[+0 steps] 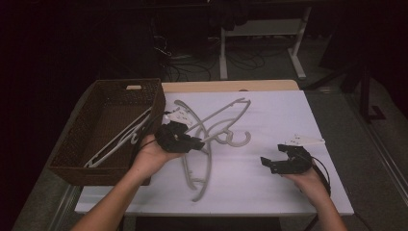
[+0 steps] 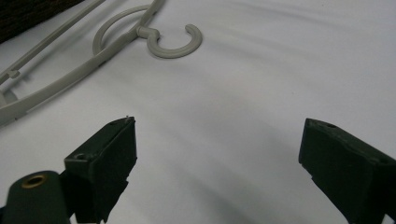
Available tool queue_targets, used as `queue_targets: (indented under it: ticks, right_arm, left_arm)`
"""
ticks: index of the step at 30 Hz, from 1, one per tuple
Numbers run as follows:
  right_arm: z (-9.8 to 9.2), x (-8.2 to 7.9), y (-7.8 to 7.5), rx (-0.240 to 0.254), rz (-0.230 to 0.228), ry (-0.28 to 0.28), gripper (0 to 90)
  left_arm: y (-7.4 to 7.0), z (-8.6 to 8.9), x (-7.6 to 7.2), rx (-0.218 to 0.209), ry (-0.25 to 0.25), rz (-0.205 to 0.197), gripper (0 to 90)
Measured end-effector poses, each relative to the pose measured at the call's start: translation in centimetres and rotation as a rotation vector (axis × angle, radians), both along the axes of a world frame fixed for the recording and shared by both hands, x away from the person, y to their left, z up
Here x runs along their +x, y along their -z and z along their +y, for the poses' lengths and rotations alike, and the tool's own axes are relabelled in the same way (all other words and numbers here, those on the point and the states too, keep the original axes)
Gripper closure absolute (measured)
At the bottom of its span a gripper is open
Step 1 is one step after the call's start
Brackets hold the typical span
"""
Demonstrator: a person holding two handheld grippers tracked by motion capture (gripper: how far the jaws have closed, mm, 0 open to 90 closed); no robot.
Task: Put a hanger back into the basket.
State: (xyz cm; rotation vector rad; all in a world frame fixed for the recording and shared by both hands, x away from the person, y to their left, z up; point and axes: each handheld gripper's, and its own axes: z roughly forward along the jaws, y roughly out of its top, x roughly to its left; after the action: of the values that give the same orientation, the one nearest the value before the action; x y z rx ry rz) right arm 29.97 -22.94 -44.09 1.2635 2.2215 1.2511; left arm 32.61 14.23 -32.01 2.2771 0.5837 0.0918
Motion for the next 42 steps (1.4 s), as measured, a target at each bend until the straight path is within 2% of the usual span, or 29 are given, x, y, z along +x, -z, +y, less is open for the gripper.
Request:
queue_targets:
  ticks: [4,6,7,8,11,15,17,21,23,24,27,30,36,42]
  right_arm:
    - [0.0,0.0,0.0,0.0,0.0,0.0,10.6]
    - [0.0,0.0,0.0,0.0,0.0,0.0,10.6]
    - [0.0,0.0,0.0,0.0,0.001,0.001,10.7]
    - [-0.1,0.0,0.0,-0.001,0.0,0.002,10.6]
    - [-0.1,0.0,0.0,-0.002,-0.003,0.002,10.6]
    - [0.0,0.1,0.0,-0.002,0.001,0.004,10.6]
    - [0.0,0.1,0.1,-0.003,0.001,0.005,10.6]
    - [0.0,0.1,0.1,-0.007,0.006,0.008,10.6]
    - [0.0,0.1,0.1,-0.007,0.007,0.008,10.6]
    - [0.1,0.2,0.2,-0.012,0.009,0.007,10.6]
    - [0.1,0.2,0.2,-0.015,0.011,0.008,10.6]
    - [0.1,0.2,0.3,-0.014,0.01,0.01,10.6]
    - [0.1,0.3,0.3,-0.018,0.015,0.011,10.6]
    - [0.1,0.4,0.4,-0.024,0.017,0.012,10.6]
  left_arm:
    - [-2.7,1.8,0.3,-0.025,-0.007,-0.015,82.3]
    - [-3.1,2.2,0.4,-0.029,-0.009,-0.018,82.3]
    - [-4.2,3.5,0.5,-0.036,-0.014,-0.028,82.3]
    - [-4.6,4.1,0.5,-0.036,-0.016,-0.035,82.3]
    - [-5.5,6.3,0.6,-0.044,-0.025,-0.047,82.3]
    - [-6.0,9.6,0.7,-0.057,-0.062,-0.053,82.3]
    - [-6.1,11.3,0.7,-0.07,-0.085,-0.05,82.3]
    - [-6.2,14.6,0.8,-0.069,-0.134,-0.056,82.3]
    - [-6.2,15.2,0.8,-0.075,-0.141,-0.055,82.3]
    - [-6.1,17.2,0.8,-0.089,-0.167,-0.053,82.3]
    - [-5.9,19.3,0.6,-0.087,-0.194,-0.053,82.3]
    - [-5.5,21.3,0.5,-0.11,-0.221,-0.041,82.3]
    - [-4.2,24.1,0.7,-0.112,-0.261,-0.017,82.3]
    - [-2.7,25.8,1.8,-0.115,-0.299,-0.001,82.3]
